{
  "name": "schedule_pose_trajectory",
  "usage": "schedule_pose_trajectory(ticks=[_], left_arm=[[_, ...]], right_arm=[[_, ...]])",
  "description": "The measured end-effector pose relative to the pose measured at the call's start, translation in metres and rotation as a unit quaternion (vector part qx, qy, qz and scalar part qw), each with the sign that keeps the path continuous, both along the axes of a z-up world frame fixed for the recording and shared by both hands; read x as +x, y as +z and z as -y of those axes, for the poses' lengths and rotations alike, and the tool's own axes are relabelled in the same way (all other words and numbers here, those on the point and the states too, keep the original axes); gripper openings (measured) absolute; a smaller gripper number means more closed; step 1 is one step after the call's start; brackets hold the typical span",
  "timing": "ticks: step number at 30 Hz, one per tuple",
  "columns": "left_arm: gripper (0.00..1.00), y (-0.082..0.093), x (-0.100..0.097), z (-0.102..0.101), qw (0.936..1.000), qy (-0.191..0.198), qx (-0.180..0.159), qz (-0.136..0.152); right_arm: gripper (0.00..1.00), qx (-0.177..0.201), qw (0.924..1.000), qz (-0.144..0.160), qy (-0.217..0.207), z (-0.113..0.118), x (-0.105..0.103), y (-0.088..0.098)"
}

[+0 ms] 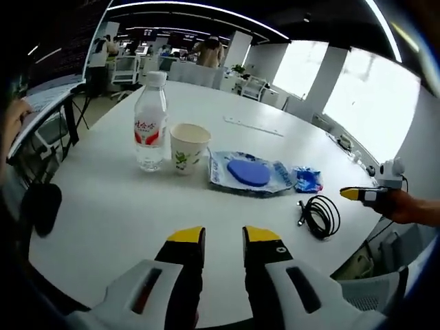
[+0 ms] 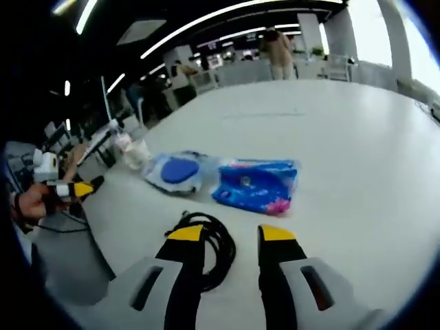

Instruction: Arrange the tabletop items into an orderly group along one side of the table until the central work area is clear of visible clutter.

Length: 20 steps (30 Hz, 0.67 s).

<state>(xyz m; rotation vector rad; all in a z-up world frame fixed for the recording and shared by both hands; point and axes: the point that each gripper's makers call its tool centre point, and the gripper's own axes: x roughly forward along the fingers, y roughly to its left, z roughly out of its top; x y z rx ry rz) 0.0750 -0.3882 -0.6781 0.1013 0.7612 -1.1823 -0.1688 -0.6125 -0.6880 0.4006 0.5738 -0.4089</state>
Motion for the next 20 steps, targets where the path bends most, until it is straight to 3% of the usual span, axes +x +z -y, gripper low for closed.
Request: schedule_pose_trajectory(ticks=[7, 16, 20], left_arm=[[0.21, 0.005, 0.006, -0.004, 1.0000, 0.002, -0.003, 0.008], [0.26, 0.012, 0.011, -0.013, 0.9998, 0.006, -0.006, 0.018], [0.27, 0.008, 0.010, -0.017, 0.9998, 0.008, -0.001, 0.016]], right_arm=[[0.33, -0.004, 0.9999, 0.008, 0.008, -0.015, 0.001, 0.012], [0.41, -0.021, 0.9982, 0.008, 0.056, -0.041, 0.008, 0.021], [0.43, -0.013, 0.9974, 0.008, 0.070, -0.055, 0.011, 0.015]])
